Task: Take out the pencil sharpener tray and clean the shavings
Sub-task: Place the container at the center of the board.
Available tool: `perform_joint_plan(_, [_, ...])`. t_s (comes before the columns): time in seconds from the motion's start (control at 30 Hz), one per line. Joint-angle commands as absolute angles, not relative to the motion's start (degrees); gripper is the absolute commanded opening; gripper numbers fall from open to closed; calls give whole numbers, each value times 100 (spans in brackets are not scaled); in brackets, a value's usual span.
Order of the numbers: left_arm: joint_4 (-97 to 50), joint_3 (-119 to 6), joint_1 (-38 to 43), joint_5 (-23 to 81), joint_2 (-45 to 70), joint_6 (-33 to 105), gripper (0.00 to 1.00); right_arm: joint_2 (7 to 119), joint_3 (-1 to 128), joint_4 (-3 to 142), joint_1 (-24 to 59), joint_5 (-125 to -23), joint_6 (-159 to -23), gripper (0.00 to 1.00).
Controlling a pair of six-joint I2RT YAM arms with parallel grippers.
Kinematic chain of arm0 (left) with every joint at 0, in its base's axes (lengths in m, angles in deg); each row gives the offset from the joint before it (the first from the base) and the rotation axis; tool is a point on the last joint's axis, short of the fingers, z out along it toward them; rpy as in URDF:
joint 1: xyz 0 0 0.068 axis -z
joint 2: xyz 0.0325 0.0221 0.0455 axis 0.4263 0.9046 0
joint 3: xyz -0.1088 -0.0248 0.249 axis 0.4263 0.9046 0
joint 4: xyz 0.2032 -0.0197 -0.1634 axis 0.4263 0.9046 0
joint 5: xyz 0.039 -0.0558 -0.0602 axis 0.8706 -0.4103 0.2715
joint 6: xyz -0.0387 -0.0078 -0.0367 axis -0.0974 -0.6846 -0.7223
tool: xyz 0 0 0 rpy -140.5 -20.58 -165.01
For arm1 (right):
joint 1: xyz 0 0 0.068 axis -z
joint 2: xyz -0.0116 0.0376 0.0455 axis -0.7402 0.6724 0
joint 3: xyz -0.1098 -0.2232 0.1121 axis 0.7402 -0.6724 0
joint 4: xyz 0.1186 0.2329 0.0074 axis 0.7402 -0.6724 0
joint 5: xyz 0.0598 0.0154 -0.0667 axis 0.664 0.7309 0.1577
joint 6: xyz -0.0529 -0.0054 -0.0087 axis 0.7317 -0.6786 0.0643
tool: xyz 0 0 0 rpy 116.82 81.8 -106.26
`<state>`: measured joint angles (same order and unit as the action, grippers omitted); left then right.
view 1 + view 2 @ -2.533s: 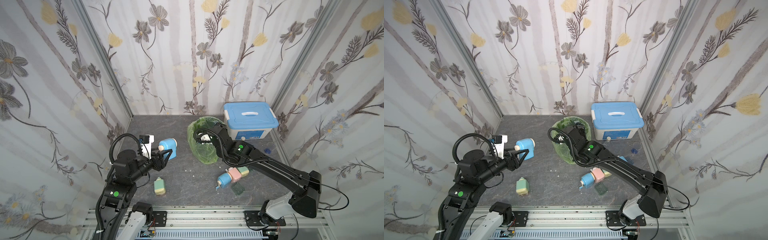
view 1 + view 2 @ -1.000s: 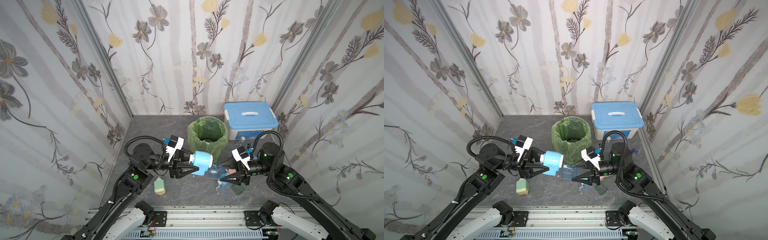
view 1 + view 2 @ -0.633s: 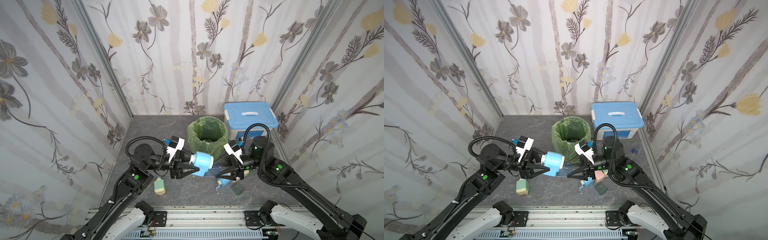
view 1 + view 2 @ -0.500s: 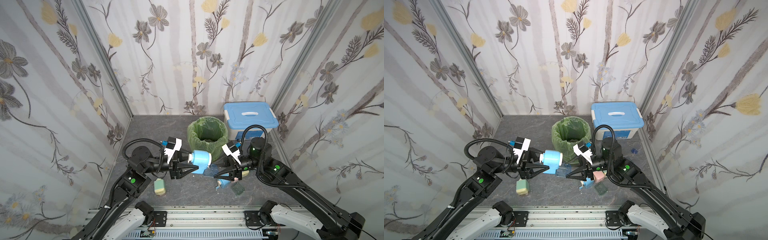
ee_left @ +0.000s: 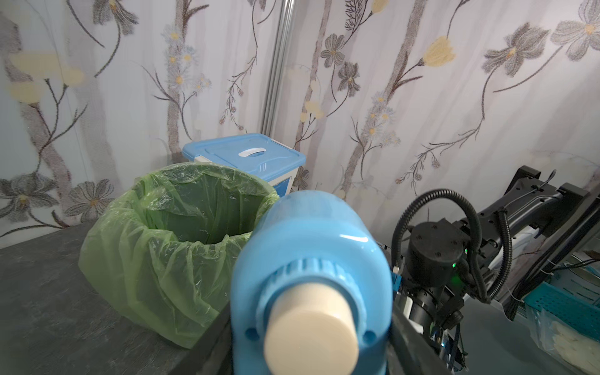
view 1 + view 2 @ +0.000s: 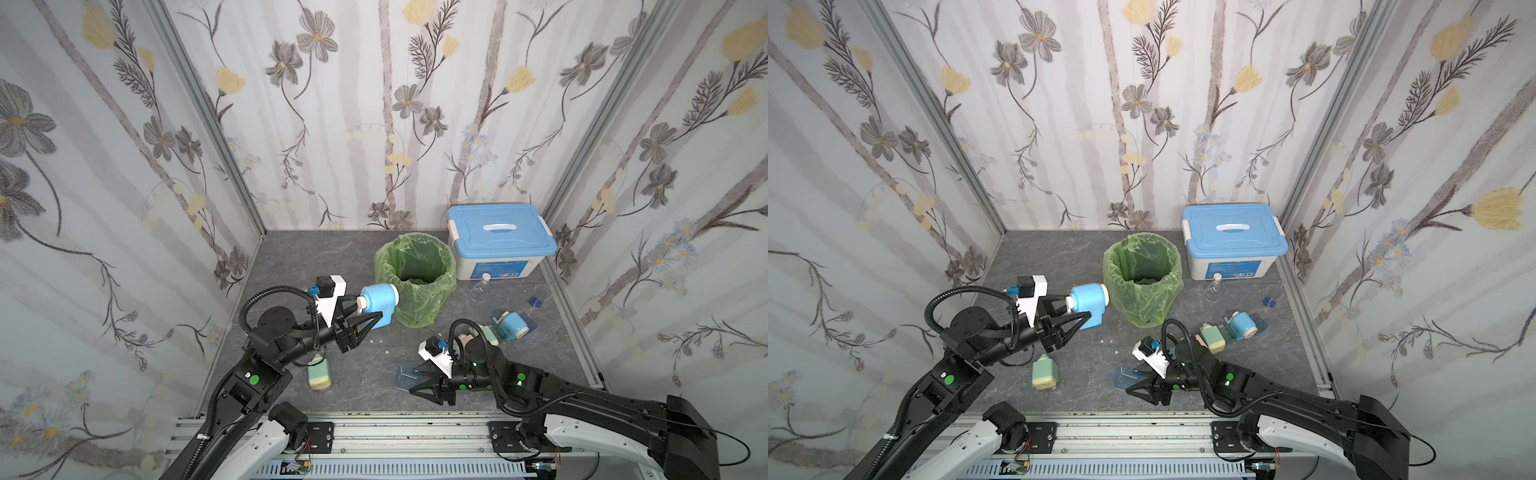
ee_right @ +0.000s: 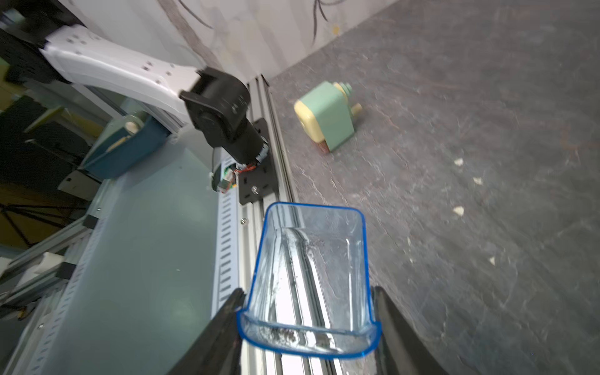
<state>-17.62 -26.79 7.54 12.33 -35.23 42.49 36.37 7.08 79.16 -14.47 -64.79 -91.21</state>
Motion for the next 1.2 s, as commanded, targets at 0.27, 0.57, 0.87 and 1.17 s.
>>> perform_joint_plan(0.27, [-2293, -2616, 727, 1141, -3294, 4048, 40, 5272, 474, 9038, -2348, -8912, -9383, 40])
perform_joint_plan(0.57, [-2203, -2564, 723, 1173, -3338, 4049, 40, 5768, 632, 8861, -2585, -9224, -9283, 57])
perform_joint_plan(0.87, [-2290, -2549, 715, 976, -3279, 4003, 41, 4924, 886, 7986, -2554, -9083, -8865, 73])
perform_joint_plan(1.17, [-3253, -2246, 719, -389, -2960, 3495, 42, 3230, 1724, 7011, -1394, -7054, -8327, 91])
